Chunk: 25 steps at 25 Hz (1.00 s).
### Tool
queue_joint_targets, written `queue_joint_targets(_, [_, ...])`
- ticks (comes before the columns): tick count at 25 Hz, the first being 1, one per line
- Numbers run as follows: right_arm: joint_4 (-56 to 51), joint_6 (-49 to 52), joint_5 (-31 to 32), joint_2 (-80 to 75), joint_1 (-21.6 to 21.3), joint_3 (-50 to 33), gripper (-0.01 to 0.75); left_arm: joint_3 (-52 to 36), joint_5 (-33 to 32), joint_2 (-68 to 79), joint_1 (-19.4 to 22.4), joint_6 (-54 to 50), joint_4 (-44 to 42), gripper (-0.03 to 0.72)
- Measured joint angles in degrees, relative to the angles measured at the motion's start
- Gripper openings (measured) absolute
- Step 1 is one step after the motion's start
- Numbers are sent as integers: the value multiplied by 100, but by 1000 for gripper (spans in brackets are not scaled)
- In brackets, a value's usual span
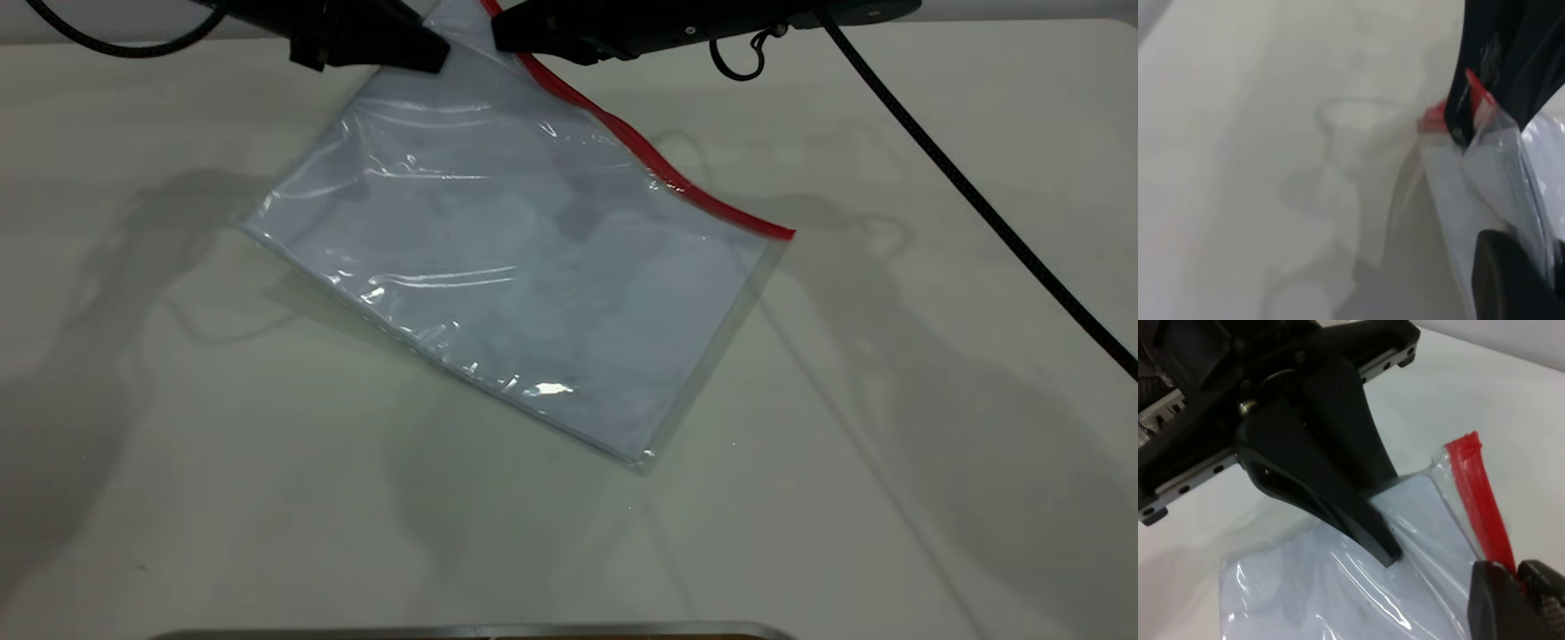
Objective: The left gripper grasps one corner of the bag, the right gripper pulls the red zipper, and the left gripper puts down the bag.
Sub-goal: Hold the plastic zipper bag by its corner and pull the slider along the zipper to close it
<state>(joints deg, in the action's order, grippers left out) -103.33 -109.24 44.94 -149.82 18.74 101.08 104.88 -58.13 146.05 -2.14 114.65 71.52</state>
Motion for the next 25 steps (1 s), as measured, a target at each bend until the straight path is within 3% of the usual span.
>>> queue_joint_targets(25, [-26, -27, 271, -30, -105, 83, 49, -57, -307, -326, 128, 520, 945, 53])
